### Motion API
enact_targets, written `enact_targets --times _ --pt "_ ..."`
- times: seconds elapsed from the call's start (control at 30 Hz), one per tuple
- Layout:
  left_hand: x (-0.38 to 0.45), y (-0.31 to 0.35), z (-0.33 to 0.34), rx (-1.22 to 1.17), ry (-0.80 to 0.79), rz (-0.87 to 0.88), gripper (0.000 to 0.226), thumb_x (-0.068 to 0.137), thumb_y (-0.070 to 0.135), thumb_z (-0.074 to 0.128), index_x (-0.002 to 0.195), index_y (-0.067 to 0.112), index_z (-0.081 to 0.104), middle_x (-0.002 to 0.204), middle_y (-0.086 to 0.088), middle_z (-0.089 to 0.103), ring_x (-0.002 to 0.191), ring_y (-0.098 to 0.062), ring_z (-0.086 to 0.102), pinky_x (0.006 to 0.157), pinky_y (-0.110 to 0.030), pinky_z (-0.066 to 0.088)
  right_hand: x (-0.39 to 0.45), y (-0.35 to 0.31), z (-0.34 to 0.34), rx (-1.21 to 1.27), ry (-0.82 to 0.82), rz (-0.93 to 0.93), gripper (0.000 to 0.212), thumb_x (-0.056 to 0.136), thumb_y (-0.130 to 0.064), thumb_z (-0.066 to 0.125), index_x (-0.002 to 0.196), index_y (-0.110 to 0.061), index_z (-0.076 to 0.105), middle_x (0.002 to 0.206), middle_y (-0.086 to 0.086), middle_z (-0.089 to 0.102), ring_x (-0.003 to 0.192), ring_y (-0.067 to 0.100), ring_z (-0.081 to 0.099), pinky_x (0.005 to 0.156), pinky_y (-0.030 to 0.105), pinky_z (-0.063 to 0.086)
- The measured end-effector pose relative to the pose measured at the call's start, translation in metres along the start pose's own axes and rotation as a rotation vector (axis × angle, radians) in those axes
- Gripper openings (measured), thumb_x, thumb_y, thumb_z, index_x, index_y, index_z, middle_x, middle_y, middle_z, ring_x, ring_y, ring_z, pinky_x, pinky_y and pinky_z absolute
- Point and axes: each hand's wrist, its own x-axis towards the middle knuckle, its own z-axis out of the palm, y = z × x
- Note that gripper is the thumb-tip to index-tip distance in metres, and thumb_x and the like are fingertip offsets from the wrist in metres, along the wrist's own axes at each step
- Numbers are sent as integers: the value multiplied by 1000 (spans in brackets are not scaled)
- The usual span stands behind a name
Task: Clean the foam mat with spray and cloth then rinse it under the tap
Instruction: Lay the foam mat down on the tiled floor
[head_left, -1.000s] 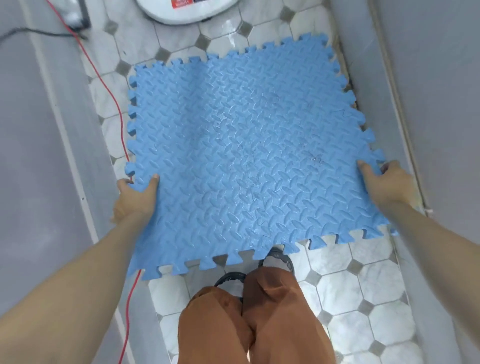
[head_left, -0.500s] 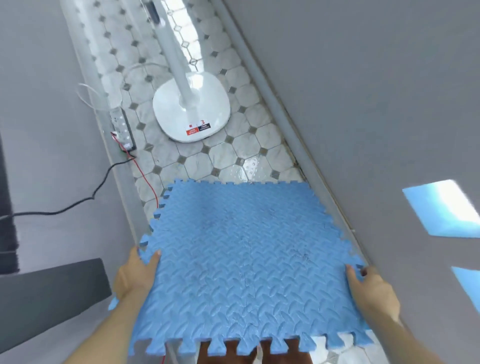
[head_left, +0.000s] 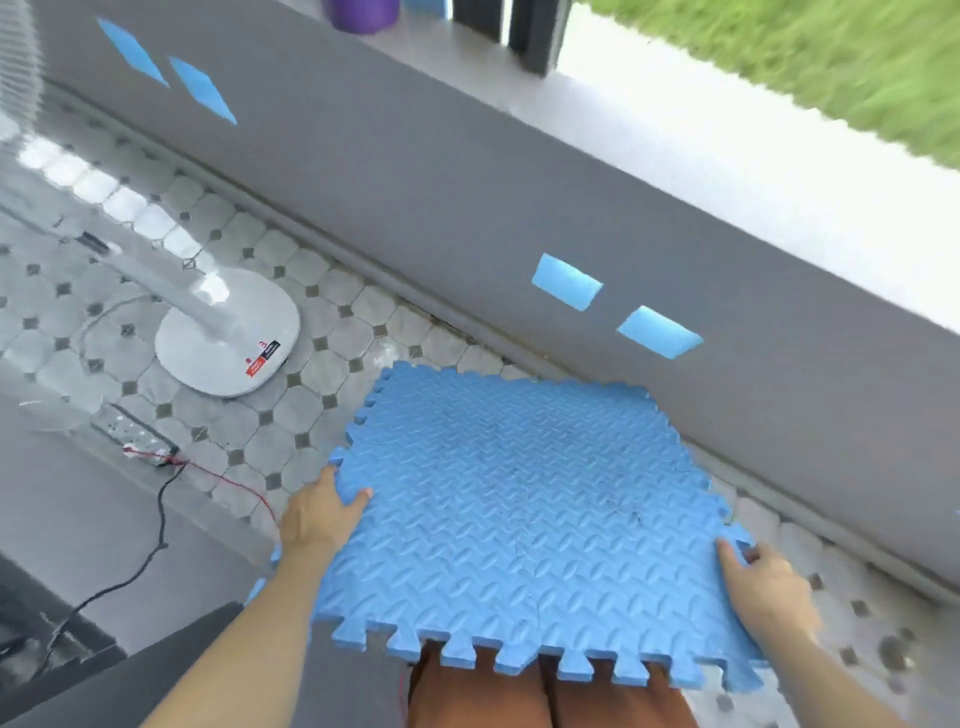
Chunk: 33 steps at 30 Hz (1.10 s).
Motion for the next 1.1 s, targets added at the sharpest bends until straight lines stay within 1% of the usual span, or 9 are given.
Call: enact_targets --times 0.07,0.2,0.33,0.43,0.53,0.67,0.8,0.9,1.1 --pt "-3 39 -5 67 -47 105 75 83 62 54 142 19 37 120 -14 63 113 -35 56 89 -41 48 -13 41 -9 68 26 94 54 90 -58 46 109 -10 63 107 18 68 102 38 61 86 40 48" --pt "-15 130 -5 221 -136 352 79 83 63 55 145 20 34 130 -14 58 119 -34 53 94 -42 46 -43 113 -30 249 81 321 45 93 -51 51 105 -8 61 97 20 64 103 40 60 85 40 45" --pt "-48 230 11 433 -159 628 74 87 58 53 145 18 33 133 -15 56 123 -33 51 96 -39 42 -75 185 -35 434 138 516 44 93 -47 54 82 -6 64 80 16 61 88 37 62 76 38 41" --pt "-79 296 34 597 -206 825 75 89 58 50 147 16 28 134 -14 55 123 -33 51 97 -38 42 -107 224 -37 552 179 685 43 94 -43 53 75 -6 63 83 18 61 80 30 51 75 34 36" --pt "-114 351 66 727 -233 990 80 86 63 49 147 16 28 131 -14 57 122 -34 51 98 -39 42 -136 267 -23 650 232 858 44 89 -51 56 67 -13 57 87 20 66 88 35 59 81 35 46" --pt "-176 405 116 861 -264 1176 81 84 66 49 146 18 28 130 -14 56 120 -34 49 98 -40 41 -171 318 6 739 263 1057 38 88 -49 58 76 -13 62 84 18 63 87 37 60 79 38 46" --pt "-238 437 156 962 -271 1300 82 83 69 46 146 22 26 130 -12 51 122 -31 44 94 -38 42 -199 355 24 775 251 1208 43 88 -57 50 81 -17 60 78 9 63 78 31 60 72 34 48" --pt "-278 459 181 1040 -270 1374 82 83 71 45 147 23 25 134 -11 47 126 -30 40 95 -38 42 -207 376 30 821 276 1244 42 90 -55 49 84 -16 62 79 10 62 77 32 57 68 33 43" --pt "-343 514 225 1175 -252 1487 83 81 72 45 146 24 25 133 -13 45 127 -31 38 96 -40 41 -199 409 41 890 239 1327 39 91 -55 49 90 -18 64 84 9 62 80 31 54 72 34 43"
